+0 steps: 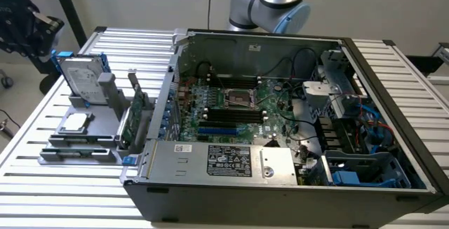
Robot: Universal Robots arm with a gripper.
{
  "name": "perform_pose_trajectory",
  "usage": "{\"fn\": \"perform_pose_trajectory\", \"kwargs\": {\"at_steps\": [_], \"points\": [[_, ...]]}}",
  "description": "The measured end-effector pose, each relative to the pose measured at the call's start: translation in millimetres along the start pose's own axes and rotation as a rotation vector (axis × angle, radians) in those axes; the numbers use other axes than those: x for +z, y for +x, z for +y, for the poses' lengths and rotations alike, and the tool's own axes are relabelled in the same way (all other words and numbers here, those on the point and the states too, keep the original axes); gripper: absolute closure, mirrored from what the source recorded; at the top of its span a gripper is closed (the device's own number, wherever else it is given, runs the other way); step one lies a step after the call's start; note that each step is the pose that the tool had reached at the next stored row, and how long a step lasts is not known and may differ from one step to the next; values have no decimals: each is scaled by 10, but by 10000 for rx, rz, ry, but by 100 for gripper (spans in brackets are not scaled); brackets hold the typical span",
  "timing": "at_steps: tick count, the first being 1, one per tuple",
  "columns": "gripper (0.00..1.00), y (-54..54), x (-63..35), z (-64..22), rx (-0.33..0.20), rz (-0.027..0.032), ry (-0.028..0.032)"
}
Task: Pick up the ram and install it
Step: 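Reach for the ram, then pick up the ram and move it above insertion slot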
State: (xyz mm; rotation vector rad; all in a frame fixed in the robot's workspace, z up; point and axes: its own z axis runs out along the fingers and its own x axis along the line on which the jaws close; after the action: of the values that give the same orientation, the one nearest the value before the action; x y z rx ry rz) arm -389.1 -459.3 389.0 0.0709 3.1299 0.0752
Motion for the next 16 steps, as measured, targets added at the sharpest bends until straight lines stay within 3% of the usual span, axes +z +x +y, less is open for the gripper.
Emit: {"fn": "perform_pose_trajectory", "kwargs": {"at_steps": [4,9,11,16], "points": [[89,0,14,-1,-500,126,11],[89,0,21,-2,-1073,242,115],[89,3,21,-2,-1215,256,145],[89,3,21,-1,-1216,255,145]]}}
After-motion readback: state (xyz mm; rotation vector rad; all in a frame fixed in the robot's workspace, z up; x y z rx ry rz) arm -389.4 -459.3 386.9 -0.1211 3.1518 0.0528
